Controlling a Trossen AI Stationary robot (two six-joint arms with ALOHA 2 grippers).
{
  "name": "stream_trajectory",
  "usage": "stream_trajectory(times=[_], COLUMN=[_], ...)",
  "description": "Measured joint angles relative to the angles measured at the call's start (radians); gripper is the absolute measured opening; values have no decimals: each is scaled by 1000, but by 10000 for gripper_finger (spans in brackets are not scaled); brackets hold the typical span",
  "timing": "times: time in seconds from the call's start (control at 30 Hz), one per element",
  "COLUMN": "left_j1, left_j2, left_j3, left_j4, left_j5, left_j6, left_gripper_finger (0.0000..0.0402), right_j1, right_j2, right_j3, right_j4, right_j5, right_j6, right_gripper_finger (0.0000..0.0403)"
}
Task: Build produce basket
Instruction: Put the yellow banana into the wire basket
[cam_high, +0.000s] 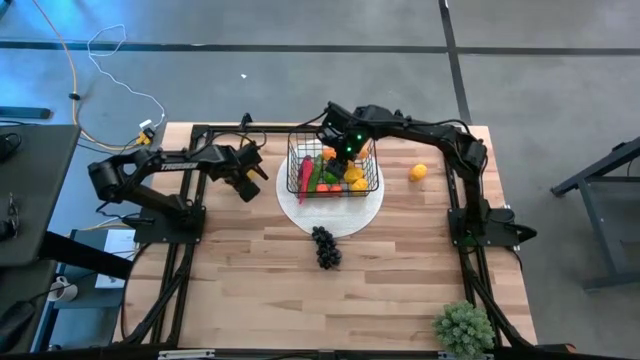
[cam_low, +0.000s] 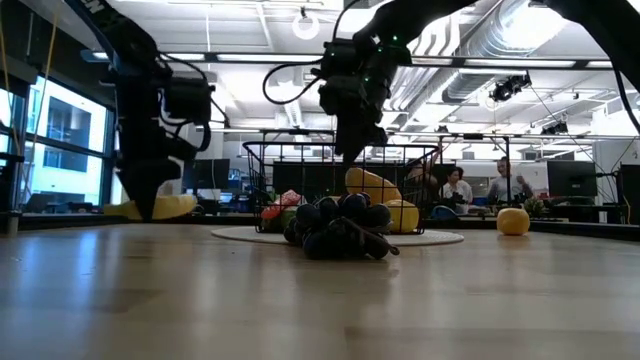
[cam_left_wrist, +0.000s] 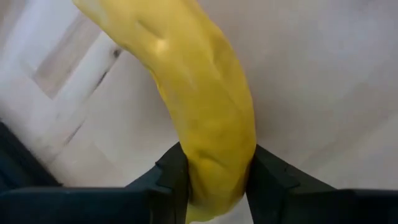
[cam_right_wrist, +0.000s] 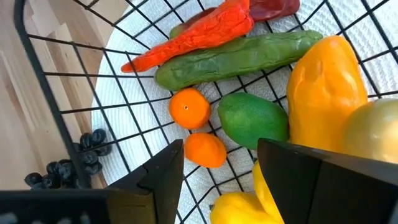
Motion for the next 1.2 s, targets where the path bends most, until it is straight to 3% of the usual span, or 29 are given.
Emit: stream_trajectory(times=[0.27,0.77,1.03,1.2], left_j1=[-121,-483,-629,-710], left_j2=[-83,-119,-119,-120], left_j3=[81,301,396,445], left_j4=[-114,-360,-448,-493], left_j5=[-64,-327,-482,-548], left_j6=[39,116,204,295], left_gripper_finger=[103,102,103,104], right_j1=[-8,-7,-8,-7], right_j2=[0,-1,0,0], right_j3=[127,368,437,472], right_j4=[-31,-112,-167,-215], right_j5=[-1,-7,-15,-84], right_j6=[-9,-6,70,142], right_gripper_finger=[185,185,185,185])
